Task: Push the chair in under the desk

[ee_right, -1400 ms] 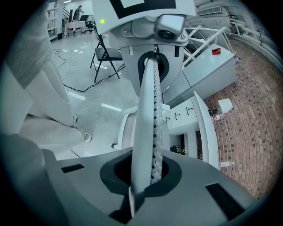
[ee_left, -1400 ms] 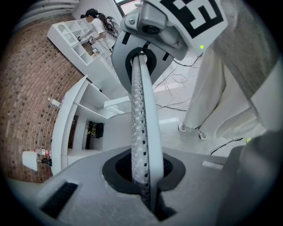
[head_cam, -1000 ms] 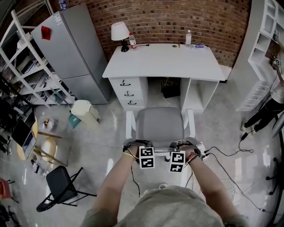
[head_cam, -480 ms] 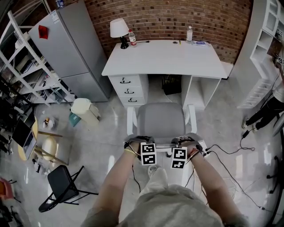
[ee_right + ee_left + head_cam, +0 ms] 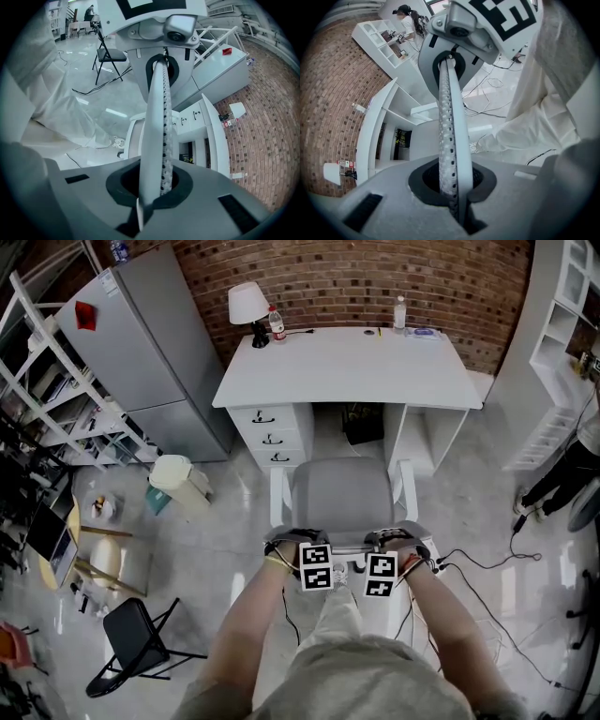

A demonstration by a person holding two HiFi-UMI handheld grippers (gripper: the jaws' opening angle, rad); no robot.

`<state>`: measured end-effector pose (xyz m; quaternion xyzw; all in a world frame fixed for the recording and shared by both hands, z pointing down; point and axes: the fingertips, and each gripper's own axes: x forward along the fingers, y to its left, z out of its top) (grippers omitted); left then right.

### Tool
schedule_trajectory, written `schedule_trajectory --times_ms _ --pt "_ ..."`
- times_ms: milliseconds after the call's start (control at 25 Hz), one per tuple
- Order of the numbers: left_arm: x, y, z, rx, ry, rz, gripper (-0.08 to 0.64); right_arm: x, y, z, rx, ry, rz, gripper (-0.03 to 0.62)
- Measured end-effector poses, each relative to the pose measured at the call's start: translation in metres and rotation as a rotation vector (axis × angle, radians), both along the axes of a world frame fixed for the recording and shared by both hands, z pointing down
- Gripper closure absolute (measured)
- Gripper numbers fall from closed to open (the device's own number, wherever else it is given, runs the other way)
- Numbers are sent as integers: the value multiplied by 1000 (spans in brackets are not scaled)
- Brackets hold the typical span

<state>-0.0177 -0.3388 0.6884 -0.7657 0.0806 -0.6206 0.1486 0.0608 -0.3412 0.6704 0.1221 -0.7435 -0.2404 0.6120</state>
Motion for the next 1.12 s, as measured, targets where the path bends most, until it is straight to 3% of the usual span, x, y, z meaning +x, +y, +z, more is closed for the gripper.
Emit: schedule_trajectory --times_ms 1120 --pt "6 -70 -4 2 1 19 537 5 -69 -4 4 1 10 581"
